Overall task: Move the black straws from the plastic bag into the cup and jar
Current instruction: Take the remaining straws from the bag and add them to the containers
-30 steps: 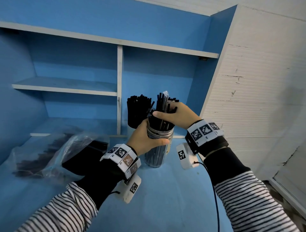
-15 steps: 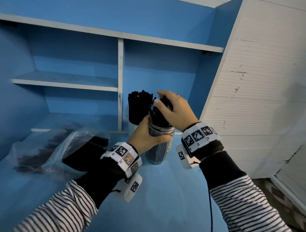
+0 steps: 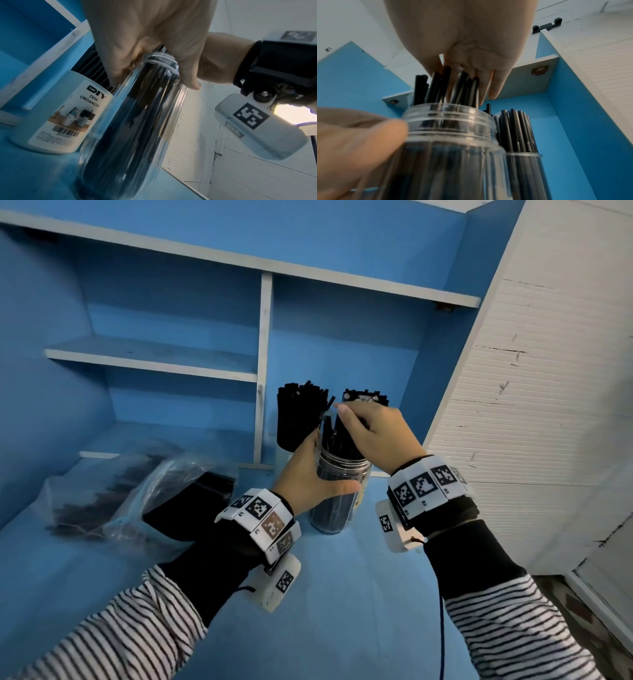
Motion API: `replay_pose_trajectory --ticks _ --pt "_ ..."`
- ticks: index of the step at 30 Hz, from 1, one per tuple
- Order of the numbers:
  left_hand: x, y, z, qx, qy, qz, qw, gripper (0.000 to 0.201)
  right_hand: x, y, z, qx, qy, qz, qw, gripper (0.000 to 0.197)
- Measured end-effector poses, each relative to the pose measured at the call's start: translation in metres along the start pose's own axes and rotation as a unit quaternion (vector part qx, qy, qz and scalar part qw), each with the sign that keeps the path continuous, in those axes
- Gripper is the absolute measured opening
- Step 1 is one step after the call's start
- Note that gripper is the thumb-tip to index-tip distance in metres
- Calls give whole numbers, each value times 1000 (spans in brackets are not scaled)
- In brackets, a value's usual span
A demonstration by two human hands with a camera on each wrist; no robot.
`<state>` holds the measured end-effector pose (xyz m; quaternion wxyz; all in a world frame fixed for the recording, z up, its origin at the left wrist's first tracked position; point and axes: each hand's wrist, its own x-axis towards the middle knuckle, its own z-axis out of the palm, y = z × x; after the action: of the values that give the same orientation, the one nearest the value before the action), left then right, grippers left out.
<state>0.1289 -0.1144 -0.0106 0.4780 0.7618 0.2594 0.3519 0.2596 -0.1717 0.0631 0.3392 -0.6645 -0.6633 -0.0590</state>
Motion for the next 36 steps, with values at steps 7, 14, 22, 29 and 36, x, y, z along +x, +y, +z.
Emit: replay_pose_trajectory --ticks 7,14,22,29,36 --pt "-43 2 -61 121 118 -1 986 46 -10 -39 14 94 180 -105 973 21" --pt "-87 -9 -156 290 175 -33 940 29 -26 -89 88 270 21 -93 958 18" --pt "-105 -36 -191 239 90 -87 963 42 -8 -106 155 154 -180 -31 971 26" --pt "-100 -47 -194 192 180 -102 959 39 6 -103 197 42 -289 -24 956 37" --pt "-102 -37 -191 149 209 -85 963 35 8 -109 211 34 -293 -25 955 51"
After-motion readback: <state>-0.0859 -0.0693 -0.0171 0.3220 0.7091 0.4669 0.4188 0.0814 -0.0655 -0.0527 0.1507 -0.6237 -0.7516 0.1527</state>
